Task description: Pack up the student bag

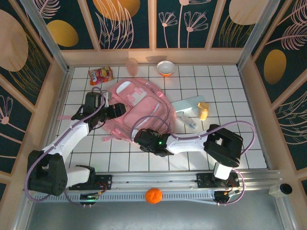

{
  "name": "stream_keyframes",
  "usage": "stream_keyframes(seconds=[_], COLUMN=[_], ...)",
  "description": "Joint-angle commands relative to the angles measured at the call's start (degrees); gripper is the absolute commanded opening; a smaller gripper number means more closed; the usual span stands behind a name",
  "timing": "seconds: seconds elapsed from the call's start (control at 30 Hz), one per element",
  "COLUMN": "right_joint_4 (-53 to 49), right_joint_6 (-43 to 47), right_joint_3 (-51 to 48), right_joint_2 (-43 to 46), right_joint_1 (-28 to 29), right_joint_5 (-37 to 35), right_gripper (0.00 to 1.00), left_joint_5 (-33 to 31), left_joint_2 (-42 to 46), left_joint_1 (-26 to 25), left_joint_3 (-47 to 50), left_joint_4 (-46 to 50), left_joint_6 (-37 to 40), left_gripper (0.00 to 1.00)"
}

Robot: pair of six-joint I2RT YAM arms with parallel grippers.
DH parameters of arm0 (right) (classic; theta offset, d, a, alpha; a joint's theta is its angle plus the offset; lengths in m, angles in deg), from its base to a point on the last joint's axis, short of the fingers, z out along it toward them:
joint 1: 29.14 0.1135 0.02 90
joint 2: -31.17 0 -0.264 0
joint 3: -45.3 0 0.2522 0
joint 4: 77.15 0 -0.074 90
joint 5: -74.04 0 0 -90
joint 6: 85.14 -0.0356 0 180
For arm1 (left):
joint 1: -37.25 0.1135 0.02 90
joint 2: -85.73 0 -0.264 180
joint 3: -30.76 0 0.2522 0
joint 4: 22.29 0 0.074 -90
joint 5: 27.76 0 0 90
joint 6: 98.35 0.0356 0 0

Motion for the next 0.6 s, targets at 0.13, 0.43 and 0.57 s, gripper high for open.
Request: stream_keyframes(seconds=[0.13, 0.43, 0.57], right_joint_4=[-4.85, -17.26, -19.57], right_joint_6=[5.91, 8.64, 9.46], right_joint_3=[4.36, 18.54, 23.43], right_joint_2=[6.62, 16.14, 15.26], right_joint_1=[-3.11, -12.98, -16.82], right_joint_5=[-2.89, 20.49, 25.13], right_gripper=[0.00, 0.00, 0.00], left_joint_5=[2.04, 11.85, 11.59], left_joint_2=[4.27, 10.64, 16.38], left_joint_1=[0.48, 0.44, 0.44], left_joint_3=[1.27, 3.08, 5.39], left_joint_4=[-3.79, -6.41, -7.52], left_joint_6=[1.70, 10.68, 10.31], left_gripper=[0.70, 0.73, 0.74])
